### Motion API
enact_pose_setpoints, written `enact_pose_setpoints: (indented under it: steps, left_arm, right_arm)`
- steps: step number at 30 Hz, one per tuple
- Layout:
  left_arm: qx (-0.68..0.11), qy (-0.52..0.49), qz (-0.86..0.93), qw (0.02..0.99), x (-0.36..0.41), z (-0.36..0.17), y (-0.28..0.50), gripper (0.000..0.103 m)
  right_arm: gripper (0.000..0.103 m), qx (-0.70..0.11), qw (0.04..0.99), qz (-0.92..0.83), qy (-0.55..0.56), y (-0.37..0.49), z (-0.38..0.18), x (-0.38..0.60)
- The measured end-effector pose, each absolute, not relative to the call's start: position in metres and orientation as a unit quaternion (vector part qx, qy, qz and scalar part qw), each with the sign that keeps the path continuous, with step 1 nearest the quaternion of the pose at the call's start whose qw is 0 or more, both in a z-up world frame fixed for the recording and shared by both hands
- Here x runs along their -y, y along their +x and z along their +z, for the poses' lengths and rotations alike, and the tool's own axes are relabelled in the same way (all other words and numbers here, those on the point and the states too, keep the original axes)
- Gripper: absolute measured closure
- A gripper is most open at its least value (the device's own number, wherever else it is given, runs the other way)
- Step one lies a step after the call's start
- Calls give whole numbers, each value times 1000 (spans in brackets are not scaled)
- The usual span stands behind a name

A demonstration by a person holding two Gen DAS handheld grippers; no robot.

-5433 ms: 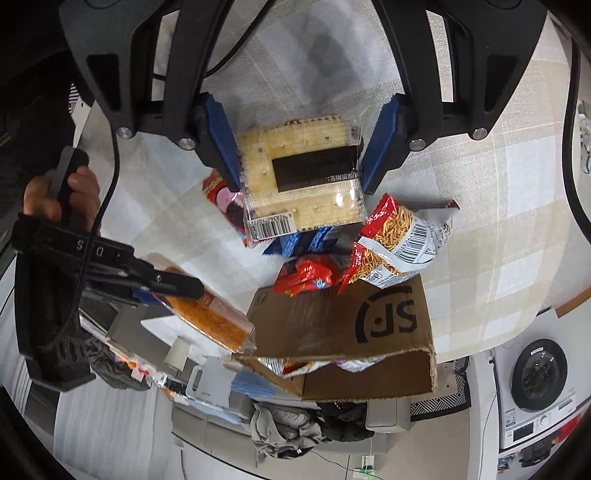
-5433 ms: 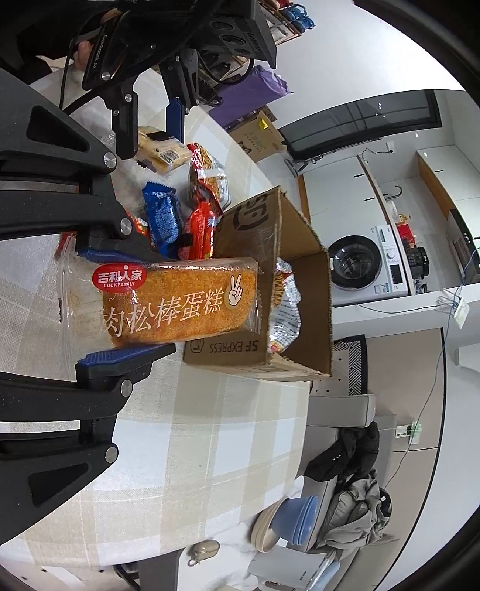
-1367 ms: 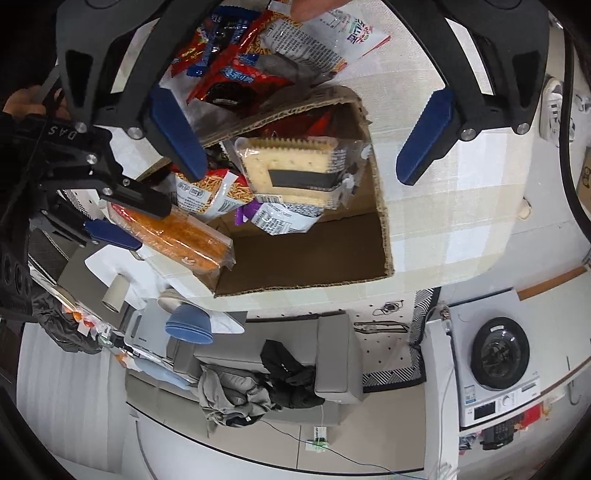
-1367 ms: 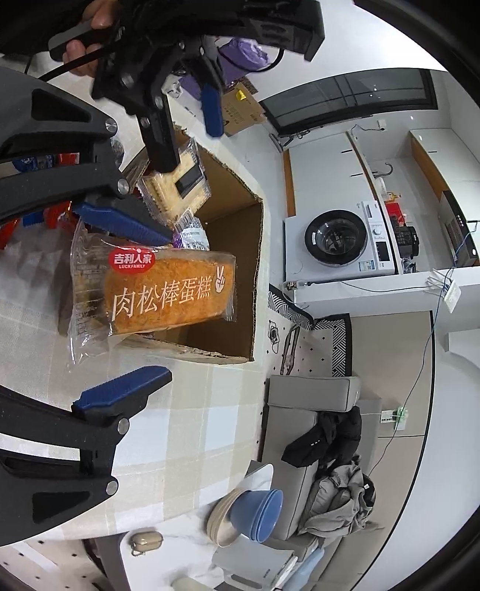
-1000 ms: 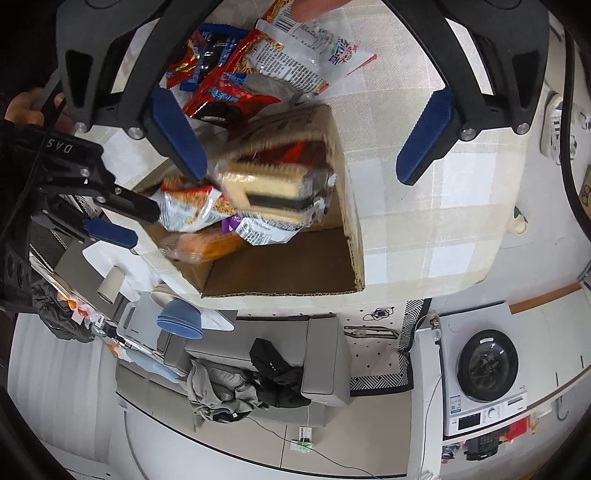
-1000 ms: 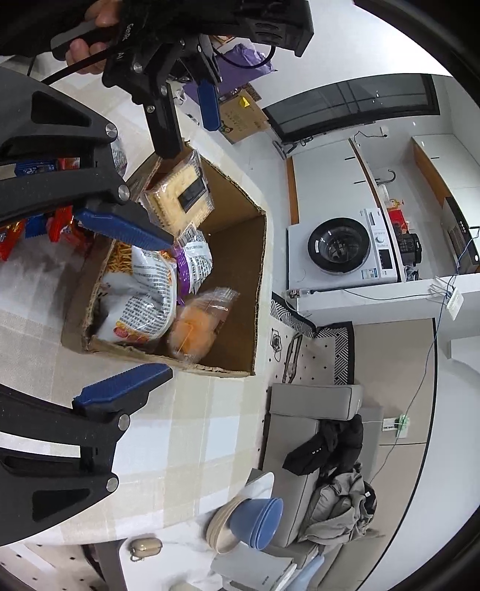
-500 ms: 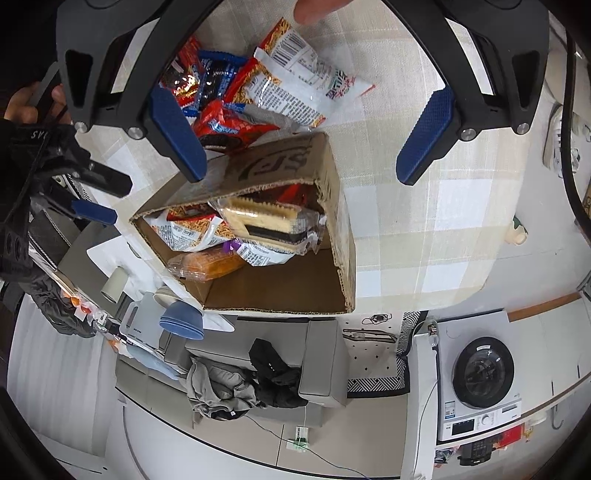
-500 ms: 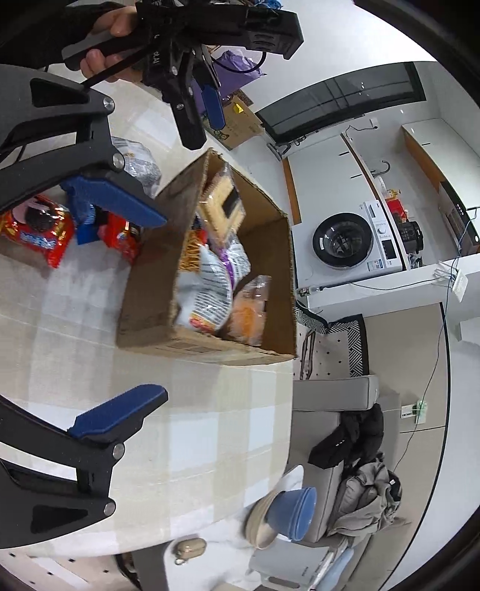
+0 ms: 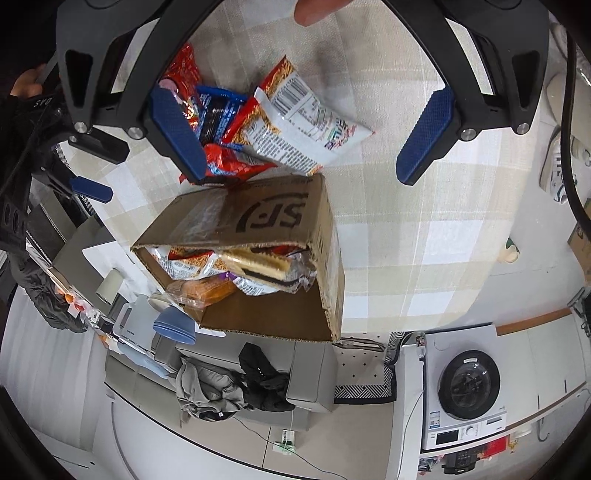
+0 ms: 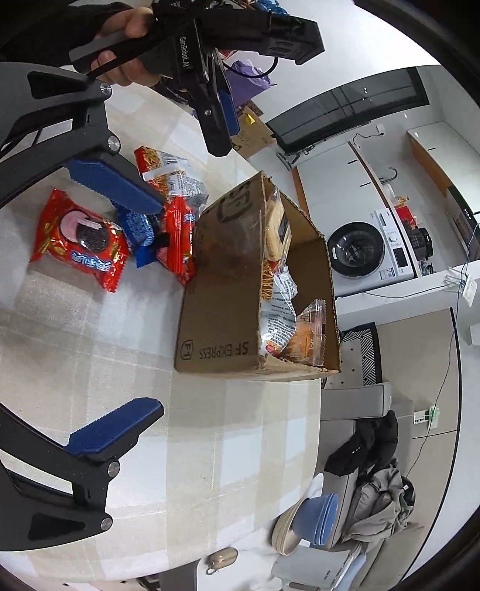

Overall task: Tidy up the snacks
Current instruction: 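Withdraw both grippers from the box toward the remaining snacks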

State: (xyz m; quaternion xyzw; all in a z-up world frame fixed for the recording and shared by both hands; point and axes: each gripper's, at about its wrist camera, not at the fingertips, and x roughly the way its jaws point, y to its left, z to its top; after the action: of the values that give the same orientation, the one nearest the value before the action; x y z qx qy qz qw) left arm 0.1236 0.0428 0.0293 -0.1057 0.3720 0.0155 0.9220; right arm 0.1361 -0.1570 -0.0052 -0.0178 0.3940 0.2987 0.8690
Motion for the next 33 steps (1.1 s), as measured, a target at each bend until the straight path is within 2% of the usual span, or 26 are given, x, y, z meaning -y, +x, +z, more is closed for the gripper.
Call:
enact_pose_setpoints:
  steps: [11, 26, 33]
  left_arm:
    - [-381, -110, 27, 918, -42, 21, 100, 1]
    - [-402, -101, 30, 910, -43, 5, 100, 1]
    - [-413, -112, 29, 903, -47, -6, 102, 1]
  right_arm:
    - [1, -410, 853, 322, -19, 116, -24, 158]
    - [1, -460, 818, 337, -77, 110, -44, 126]
    - [1, -474, 810, 339, -68, 110, -56, 120]
